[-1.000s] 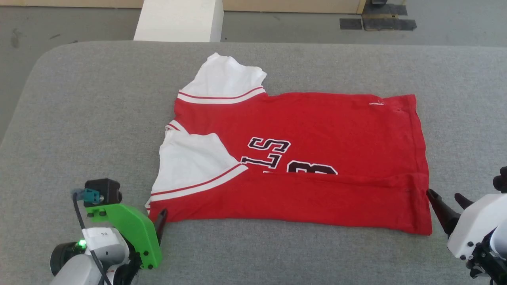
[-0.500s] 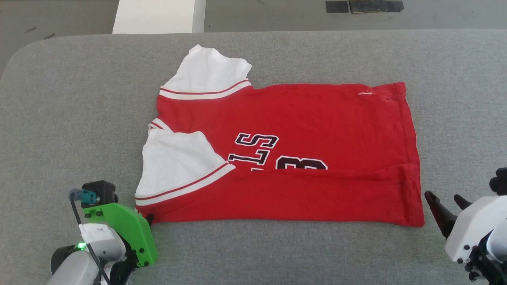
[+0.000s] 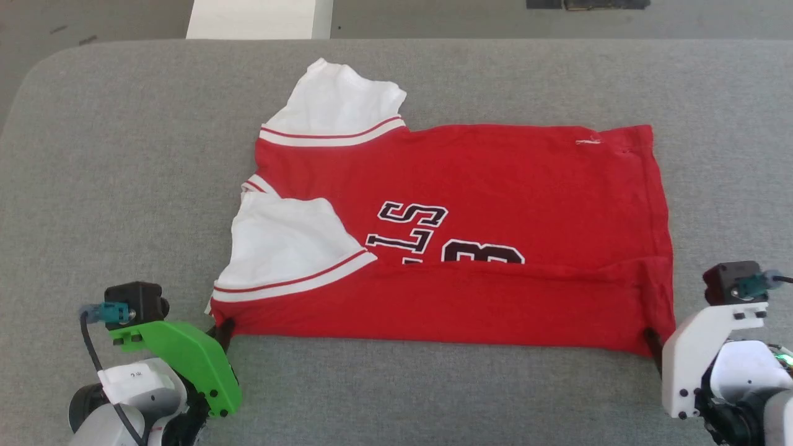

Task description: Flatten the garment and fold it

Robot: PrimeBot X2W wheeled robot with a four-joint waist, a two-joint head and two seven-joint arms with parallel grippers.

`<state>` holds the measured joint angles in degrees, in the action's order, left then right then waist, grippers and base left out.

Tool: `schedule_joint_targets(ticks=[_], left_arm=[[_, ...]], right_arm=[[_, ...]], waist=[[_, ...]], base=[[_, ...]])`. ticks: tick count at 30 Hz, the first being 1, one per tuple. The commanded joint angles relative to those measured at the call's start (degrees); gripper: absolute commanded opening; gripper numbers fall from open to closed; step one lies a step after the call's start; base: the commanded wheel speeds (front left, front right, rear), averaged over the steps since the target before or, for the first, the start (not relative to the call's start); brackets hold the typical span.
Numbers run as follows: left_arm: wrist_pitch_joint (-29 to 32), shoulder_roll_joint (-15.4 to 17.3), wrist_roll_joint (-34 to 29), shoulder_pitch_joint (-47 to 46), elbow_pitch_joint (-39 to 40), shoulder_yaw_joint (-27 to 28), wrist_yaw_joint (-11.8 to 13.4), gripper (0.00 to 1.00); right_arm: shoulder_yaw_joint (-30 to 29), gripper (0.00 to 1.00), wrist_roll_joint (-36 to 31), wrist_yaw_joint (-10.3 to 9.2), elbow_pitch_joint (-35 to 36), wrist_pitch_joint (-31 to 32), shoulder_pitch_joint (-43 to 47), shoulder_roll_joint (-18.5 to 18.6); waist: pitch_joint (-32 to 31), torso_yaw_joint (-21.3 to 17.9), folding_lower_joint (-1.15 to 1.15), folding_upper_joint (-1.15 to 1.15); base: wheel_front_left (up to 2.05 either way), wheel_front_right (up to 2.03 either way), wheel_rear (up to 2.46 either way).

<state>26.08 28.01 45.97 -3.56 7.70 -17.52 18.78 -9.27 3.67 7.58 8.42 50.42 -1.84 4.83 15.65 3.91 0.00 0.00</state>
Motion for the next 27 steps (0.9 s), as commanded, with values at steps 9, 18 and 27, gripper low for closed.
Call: schedule_joint_targets(ticks=[9,18,27], left_arm=[[-0.5,0.0,-0.1,0.3,2.1,-0.3,0.4,0.0],[-1.5,-0.1,0.4,1.5,2.0,0.6,1.0,0.0],[-1.0,0.8,1.2,7.1,5.2,2.0,3.8,0.0]], right_arm=[[3.6,0.05,0.7,-0.09,-5.4,2.6,-1.4,0.6],[0.8,0.0,4.9,-0.09,-1.6,1.9,-2.4,2.2],[-2.5,0.0,9.5,-0.09,3.2,6.4,0.9,5.8]], waist=[[0.9,1.3,0.0,0.0],[-2.2,0.6,0.0,0.0],[-6.5,0.2,0.0,0.0]], base=[[0.0,0.0,0.0],[0.0,0.0,0.0],[0.0,0.0,0.0]])
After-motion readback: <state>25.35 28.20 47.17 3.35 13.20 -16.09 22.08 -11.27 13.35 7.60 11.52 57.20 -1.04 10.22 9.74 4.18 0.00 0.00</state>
